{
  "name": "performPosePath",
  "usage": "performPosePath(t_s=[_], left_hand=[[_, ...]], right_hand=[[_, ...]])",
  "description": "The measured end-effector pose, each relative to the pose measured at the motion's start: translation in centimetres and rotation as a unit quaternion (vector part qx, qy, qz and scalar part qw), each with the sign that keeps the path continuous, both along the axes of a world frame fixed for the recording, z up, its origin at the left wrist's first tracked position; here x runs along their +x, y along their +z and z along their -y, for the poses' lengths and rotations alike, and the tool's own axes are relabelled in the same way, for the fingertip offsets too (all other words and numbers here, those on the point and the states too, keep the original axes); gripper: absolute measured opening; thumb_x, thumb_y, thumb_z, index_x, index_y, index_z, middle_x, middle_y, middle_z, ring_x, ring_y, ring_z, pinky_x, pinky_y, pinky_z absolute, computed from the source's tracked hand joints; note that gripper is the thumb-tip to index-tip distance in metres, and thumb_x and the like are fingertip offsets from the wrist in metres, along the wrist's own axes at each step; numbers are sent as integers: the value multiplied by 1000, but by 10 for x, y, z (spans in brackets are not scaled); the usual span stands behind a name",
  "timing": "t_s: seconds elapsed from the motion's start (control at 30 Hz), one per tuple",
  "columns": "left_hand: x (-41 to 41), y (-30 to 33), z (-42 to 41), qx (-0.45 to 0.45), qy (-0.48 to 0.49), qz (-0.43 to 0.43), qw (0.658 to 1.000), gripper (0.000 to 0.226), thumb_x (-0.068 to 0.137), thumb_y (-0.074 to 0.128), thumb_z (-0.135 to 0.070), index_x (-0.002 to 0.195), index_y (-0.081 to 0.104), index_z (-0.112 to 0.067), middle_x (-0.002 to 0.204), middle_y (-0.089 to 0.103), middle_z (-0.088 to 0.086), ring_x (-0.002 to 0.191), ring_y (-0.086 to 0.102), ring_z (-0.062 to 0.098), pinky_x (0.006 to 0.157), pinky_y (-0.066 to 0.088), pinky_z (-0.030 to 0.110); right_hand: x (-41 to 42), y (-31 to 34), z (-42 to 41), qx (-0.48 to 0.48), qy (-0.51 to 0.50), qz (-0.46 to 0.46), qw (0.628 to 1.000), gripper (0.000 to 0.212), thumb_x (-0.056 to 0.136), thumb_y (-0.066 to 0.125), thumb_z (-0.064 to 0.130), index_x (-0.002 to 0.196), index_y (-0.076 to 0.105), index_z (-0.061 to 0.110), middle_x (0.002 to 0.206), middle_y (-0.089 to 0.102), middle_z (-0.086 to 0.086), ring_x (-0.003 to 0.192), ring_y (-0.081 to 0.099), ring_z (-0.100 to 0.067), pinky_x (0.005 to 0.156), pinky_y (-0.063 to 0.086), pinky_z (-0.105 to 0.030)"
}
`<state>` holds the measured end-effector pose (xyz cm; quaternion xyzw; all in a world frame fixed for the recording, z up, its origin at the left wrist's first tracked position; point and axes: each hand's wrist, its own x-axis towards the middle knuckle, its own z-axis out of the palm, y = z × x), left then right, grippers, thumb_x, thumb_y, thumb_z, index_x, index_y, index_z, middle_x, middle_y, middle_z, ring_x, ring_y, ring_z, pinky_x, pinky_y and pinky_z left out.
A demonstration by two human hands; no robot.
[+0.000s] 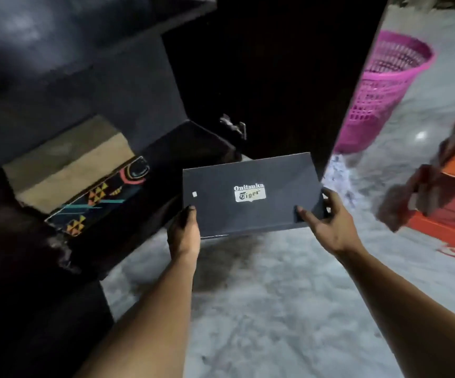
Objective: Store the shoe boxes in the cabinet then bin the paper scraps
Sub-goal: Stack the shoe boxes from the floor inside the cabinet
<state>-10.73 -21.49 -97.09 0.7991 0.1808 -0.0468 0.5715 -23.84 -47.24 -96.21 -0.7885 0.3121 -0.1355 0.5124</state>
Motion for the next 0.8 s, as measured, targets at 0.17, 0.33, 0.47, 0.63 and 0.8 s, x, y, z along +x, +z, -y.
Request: performPosePath(t_s=[0.17, 0.33, 0.47, 0.63, 0.8], left_hand=[[70, 45, -75, -70, 139, 128, 979, 28, 99, 61, -37, 115, 70, -16, 117, 70, 6, 120, 61, 29, 97, 43, 29], [148, 88, -135, -120, 359, 243, 893, 35, 80, 75, -32, 88, 71, 2, 102, 73, 23, 84, 70, 15, 77, 52, 26], [179, 103, -172, -103, 431, 271, 854, 49, 89, 62, -36, 107, 70, 9, 108, 73, 24, 105, 68, 35, 82, 46, 27], [187, 95, -204, -18, 421, 190, 887, 68, 94, 50, -53, 135, 55, 1, 138, 59, 18, 128, 56, 32, 101, 41, 30], [203, 93, -223, 186, 300, 32, 935, 39, 107, 38, -9, 143, 44, 4, 146, 50, 24, 135, 48, 40, 101, 42, 34]], right_hand=[[118, 33, -63, 6, 94, 119, 989, 63, 89, 79, 37, 144, 49, 36, 136, 64, 9, 121, 64, -7, 105, 52, -30], [231, 86, -120, 50, 136, 195, 970, 56, 86, 83, 32, 127, 49, 15, 103, 63, 16, 90, 61, 15, 96, 51, -18], [309, 103, -166, 68, 175, 247, 951, 56, 79, 83, 42, 115, 49, 15, 110, 67, -1, 103, 67, -13, 101, 54, -43], [377, 99, -223, 96, 234, 236, 938, 42, 89, 76, 35, 123, 60, 18, 107, 73, 8, 109, 69, -15, 104, 53, -44], [412, 86, -265, 75, 238, 203, 947, 43, 99, 66, 24, 137, 54, 8, 131, 69, -6, 128, 62, -24, 112, 45, -39]])
